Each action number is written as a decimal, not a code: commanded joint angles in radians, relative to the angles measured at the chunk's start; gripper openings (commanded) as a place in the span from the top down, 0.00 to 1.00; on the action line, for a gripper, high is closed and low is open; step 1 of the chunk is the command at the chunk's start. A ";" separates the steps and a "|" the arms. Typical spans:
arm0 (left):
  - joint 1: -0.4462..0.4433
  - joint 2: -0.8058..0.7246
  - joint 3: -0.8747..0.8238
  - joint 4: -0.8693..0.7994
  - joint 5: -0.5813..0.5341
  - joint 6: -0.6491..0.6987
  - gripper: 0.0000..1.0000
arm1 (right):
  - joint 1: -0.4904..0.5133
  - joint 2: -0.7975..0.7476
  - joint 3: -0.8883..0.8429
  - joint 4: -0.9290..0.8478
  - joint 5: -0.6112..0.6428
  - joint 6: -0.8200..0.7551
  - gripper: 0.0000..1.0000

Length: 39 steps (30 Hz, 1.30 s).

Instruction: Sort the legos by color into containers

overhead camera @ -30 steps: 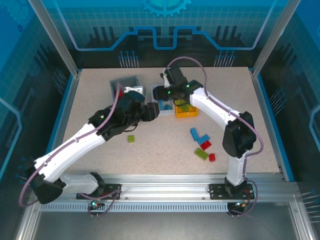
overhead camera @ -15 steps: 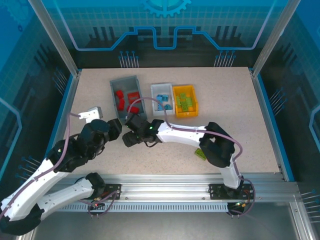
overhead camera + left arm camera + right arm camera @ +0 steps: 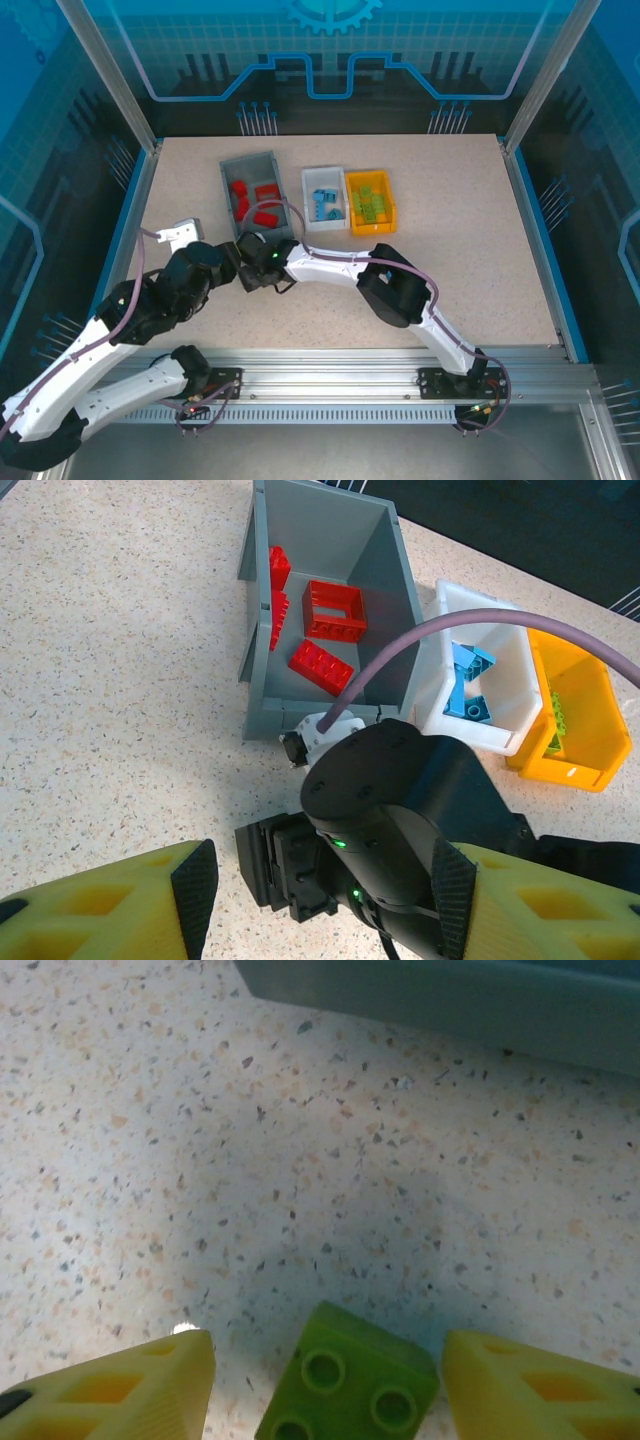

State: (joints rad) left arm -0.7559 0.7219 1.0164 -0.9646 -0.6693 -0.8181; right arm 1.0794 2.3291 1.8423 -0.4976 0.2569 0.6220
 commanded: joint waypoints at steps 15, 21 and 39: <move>-0.005 -0.006 0.011 0.020 0.008 0.020 0.38 | 0.033 -0.139 -0.080 -0.051 0.136 0.013 0.71; -0.005 0.046 0.011 0.195 0.185 0.116 0.38 | -0.013 -0.432 -0.311 -0.009 0.206 -0.002 0.71; -0.095 0.596 0.194 0.646 0.537 0.186 0.38 | -0.583 -0.352 -0.188 -0.122 0.242 -0.175 0.70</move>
State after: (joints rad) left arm -0.8383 1.2968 1.1683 -0.4015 -0.1646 -0.6632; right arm 0.5209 1.9118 1.5719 -0.5697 0.4816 0.4866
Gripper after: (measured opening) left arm 0.625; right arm 0.315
